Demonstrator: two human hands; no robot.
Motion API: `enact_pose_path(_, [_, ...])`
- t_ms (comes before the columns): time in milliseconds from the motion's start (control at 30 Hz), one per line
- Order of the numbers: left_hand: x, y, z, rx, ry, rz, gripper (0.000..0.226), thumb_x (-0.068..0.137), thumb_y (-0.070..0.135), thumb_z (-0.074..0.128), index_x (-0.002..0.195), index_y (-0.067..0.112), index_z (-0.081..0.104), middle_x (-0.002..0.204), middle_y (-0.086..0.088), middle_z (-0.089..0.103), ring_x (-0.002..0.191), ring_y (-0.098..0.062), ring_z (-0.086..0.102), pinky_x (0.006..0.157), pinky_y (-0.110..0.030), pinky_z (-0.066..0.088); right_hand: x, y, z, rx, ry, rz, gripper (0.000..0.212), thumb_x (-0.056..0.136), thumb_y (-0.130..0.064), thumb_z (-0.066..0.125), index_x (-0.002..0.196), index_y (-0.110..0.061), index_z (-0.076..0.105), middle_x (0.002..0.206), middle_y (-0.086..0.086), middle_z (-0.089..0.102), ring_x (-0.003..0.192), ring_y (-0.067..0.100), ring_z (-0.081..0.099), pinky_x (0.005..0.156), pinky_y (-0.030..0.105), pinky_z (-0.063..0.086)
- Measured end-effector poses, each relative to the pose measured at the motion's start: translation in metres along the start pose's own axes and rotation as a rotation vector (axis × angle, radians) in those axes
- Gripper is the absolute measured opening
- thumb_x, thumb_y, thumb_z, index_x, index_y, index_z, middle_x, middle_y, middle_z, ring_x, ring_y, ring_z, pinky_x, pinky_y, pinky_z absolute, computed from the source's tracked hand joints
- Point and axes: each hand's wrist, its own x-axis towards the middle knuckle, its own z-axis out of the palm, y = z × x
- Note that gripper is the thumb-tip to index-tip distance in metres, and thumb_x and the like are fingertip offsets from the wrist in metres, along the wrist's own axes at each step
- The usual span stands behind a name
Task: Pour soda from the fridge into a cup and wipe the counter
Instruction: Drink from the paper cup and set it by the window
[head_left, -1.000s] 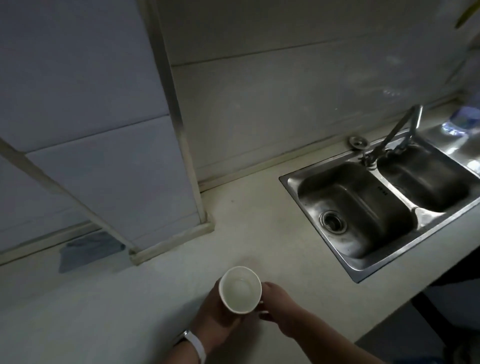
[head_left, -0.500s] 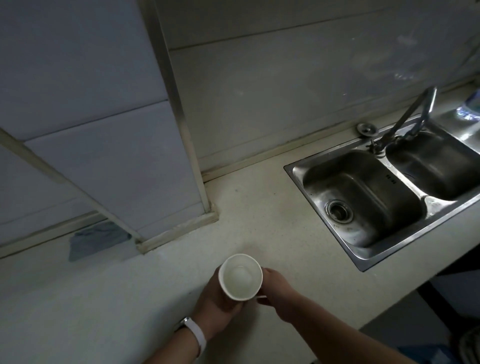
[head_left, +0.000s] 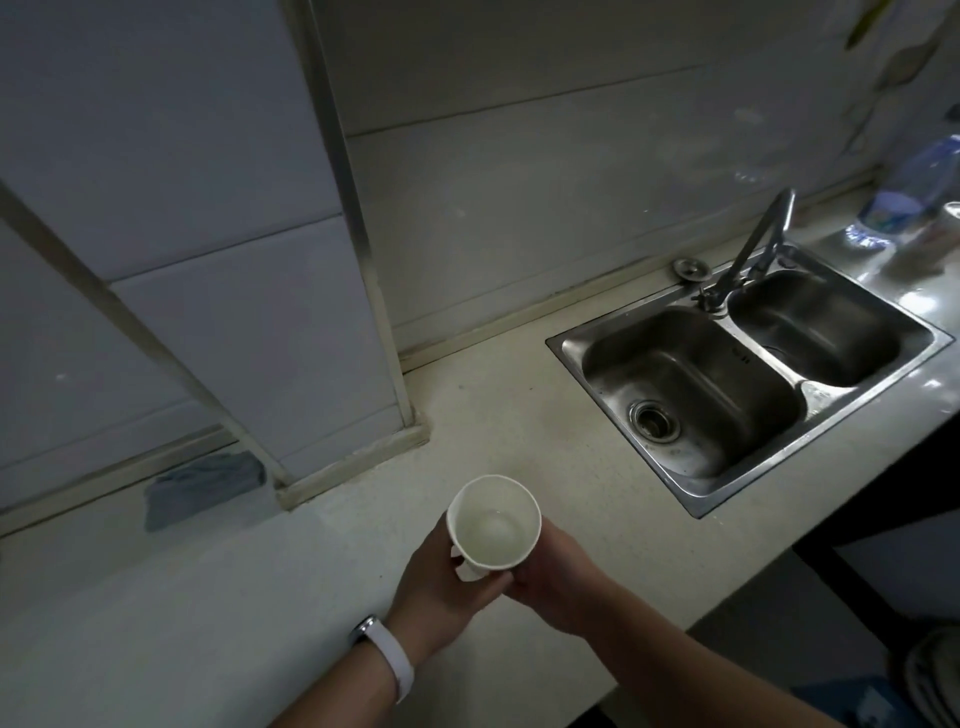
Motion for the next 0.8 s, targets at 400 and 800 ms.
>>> enact_pose_path(400, [0.012,0.069,0.048,-0.065,-0.215,0.224,0.069,0.064,0.014,0.086,0.110,0.050,0.050,0.101,0.044,0.061,0.092,0.014,0.062,0.072,-0.004,0.045,-0.059,-0.027,-0.061,0.092,0.059,-0.185,0.047,0.088,-0.037,0.065,0.124,-0.007,0.063,0.123,0.026,0.063,0.091,0.027,0.057,0.065,0.028,0.051])
enact_pose_path(800, [0.041,0.171,0.184,-0.057,-0.438,0.326,0.070,0.051,0.039,0.087,0.114,0.036,0.058,0.103,0.010,0.072,0.098,-0.016,0.069,0.082,-0.027,0.057,-0.141,-0.071,-0.207,0.429,0.074,-0.311,0.065,0.087,-0.037,0.060,0.135,0.005,0.048,0.110,0.026,0.054,0.090,0.030,0.059,0.066,0.029,0.055])
